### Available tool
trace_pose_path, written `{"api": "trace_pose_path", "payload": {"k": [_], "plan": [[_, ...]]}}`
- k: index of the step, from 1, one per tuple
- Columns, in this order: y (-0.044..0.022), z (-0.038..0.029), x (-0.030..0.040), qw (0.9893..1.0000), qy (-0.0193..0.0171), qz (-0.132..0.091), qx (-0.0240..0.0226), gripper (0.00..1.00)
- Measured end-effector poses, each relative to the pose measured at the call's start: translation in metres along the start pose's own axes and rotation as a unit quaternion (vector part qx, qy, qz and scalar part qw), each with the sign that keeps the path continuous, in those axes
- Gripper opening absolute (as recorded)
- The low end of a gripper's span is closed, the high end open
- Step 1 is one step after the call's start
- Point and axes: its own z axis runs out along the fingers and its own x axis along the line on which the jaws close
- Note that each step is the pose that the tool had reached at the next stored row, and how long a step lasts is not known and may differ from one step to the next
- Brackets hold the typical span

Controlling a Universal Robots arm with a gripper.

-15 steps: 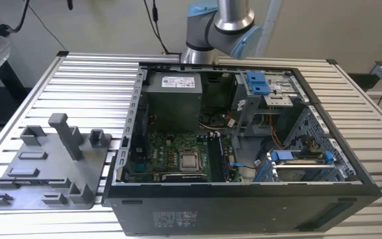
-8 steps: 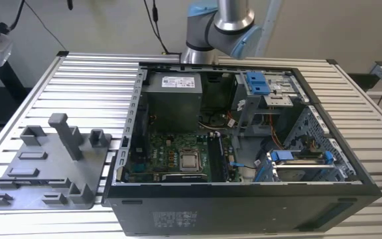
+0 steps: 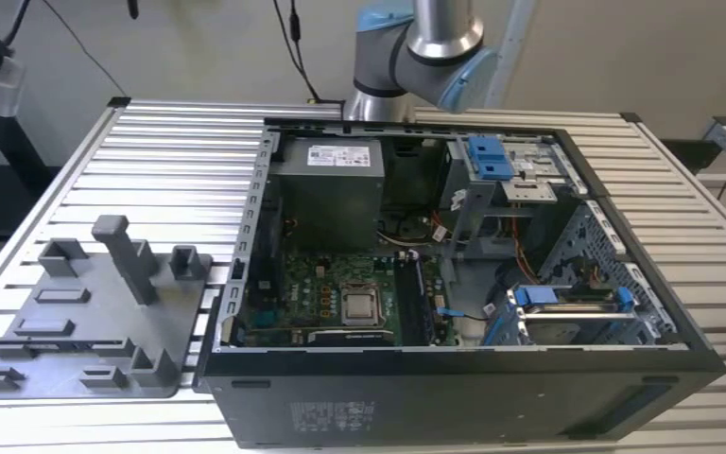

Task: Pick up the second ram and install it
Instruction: 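Pick up the second ram and move it above second insertion slot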

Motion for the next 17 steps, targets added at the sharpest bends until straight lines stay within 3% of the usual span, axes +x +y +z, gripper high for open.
{"api": "trace_pose_path", "payload": {"k": [3, 6, 9, 15, 17], "plan": [[0.0000, 0.0005, 0.0000, 0.9996, 0.0005, -0.027, 0.0020, 0.11], [0.0000, 0.0012, 0.0000, 0.9985, 0.0010, -0.054, 0.0032, 0.11], [-0.0001, 0.0019, 0.0000, 0.9966, 0.0018, -0.082, 0.0036, 0.11], [0.0000, 0.0028, 0.0000, 0.9918, 0.0029, -0.128, 0.0054, 0.11], [0.0000, 0.0030, 0.0000, 0.9913, 0.0030, -0.132, 0.0055, 0.11]]}}
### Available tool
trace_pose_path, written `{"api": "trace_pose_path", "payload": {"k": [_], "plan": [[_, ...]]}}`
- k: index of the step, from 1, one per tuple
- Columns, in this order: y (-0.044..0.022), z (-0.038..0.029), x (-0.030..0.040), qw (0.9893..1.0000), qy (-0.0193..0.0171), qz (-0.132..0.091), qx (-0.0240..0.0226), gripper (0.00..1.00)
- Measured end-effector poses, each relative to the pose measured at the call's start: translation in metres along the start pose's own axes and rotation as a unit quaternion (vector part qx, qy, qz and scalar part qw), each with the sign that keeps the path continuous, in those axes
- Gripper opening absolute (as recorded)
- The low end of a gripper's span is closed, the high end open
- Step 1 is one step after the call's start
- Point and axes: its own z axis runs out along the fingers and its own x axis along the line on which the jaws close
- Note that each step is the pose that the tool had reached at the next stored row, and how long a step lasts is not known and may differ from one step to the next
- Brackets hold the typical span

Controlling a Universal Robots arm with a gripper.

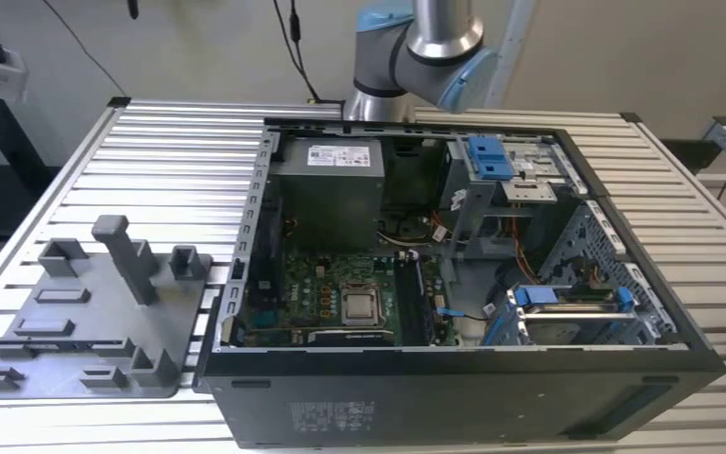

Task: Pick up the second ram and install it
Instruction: 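Pick up the second ram and move it above second insertion slot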

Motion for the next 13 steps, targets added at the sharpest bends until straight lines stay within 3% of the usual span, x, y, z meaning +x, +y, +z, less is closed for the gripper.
{"api": "trace_pose_path", "payload": {"k": [13], "plan": [[0.0000, 0.0000, 0.0000, 1.0000, 0.0000, -0.002, 0.0000, 0.12]]}}
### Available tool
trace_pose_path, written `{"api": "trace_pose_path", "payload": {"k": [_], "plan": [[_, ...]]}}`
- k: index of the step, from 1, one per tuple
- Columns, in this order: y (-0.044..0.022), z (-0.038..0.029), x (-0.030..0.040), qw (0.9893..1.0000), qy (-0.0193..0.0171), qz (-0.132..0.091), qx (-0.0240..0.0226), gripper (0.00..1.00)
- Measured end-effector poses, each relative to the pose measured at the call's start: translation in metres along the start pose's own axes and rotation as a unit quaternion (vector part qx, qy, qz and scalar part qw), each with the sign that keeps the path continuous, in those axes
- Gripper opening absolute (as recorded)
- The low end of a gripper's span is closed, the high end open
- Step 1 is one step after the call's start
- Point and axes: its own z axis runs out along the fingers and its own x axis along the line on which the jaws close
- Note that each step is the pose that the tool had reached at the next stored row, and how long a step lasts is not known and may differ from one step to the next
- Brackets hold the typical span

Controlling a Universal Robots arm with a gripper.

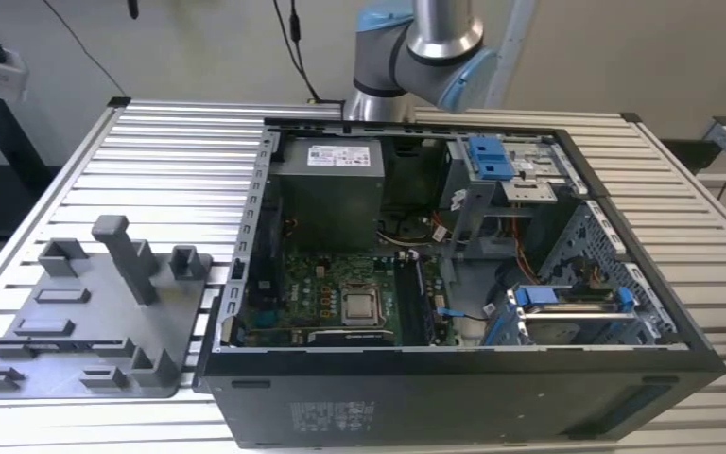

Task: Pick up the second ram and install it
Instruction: 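Pick up the second ram and move it above second insertion slot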

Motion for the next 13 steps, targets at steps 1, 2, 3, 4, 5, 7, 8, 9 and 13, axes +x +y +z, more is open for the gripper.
{"api": "trace_pose_path", "payload": {"k": [1, 2, 3, 4, 5, 7, 8, 9, 13], "plan": [[0.0000, 0.0000, 0.0000, 1.0000, 0.0000, 0.000, 0.0000, 0.12], [0.0000, 0.0000, 0.0000, 1.0000, 0.0000, 0.000, 0.0000, 0.18], [0.0000, 0.0000, 0.0000, 1.0000, 0.0000, 0.000, 0.0000, 0.24], [0.0000, 0.0000, 0.0000, 1.0000, 0.0000, 0.000, 0.0000, 0.30], [0.0000, 0.0000, 0.0000, 1.0000, 0.0000, -0.001, 0.0000, 0.30], [0.0000, 0.0000, 0.0000, 1.0000, 0.0000, -0.001, 0.0000, 0.36], [0.0000, 0.0000, 0.0000, 1.0000, 0.0000, -0.001, 0.0000, 0.42], [0.0000, 0.0000, 0.0000, 1.0000, 0.0000, -0.001, 0.0000, 0.42], [0.0000, 0.0000, 0.0000, 1.0000, 0.0001, -0.001, 0.0000, 0.42]]}}
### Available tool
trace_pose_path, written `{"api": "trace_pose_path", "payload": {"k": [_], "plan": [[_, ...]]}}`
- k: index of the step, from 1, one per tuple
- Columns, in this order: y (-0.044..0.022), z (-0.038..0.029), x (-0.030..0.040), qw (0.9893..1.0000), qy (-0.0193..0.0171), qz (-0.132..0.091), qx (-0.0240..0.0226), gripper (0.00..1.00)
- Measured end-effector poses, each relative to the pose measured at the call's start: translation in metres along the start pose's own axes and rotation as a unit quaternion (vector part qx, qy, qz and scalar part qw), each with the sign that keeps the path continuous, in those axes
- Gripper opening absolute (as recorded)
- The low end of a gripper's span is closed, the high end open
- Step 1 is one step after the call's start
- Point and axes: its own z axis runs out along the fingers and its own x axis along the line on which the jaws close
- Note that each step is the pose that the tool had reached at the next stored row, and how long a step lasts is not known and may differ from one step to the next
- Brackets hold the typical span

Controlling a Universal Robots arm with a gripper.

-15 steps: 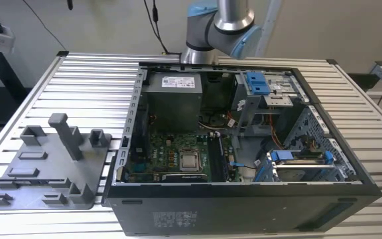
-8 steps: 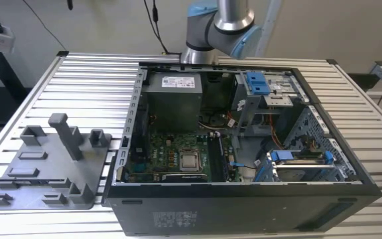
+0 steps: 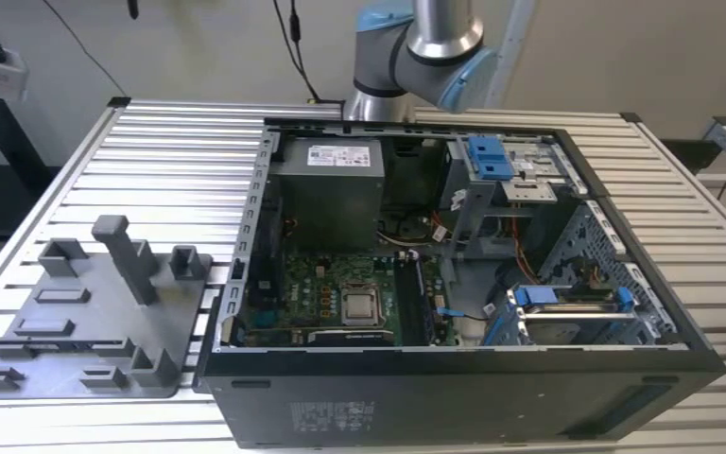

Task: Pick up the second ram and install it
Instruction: 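Pick up the second ram and move it above second insertion slot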

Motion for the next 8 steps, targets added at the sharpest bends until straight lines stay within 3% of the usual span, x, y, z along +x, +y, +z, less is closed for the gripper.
{"api": "trace_pose_path", "payload": {"k": [6, 8], "plan": [[0.0000, 0.0004, 0.0000, 1.0000, 0.0001, 0.000, 0.0000, 0.42], [0.0003, 0.0015, -0.0001, 1.0000, -0.0017, 0.000, 0.0007, 0.42]]}}
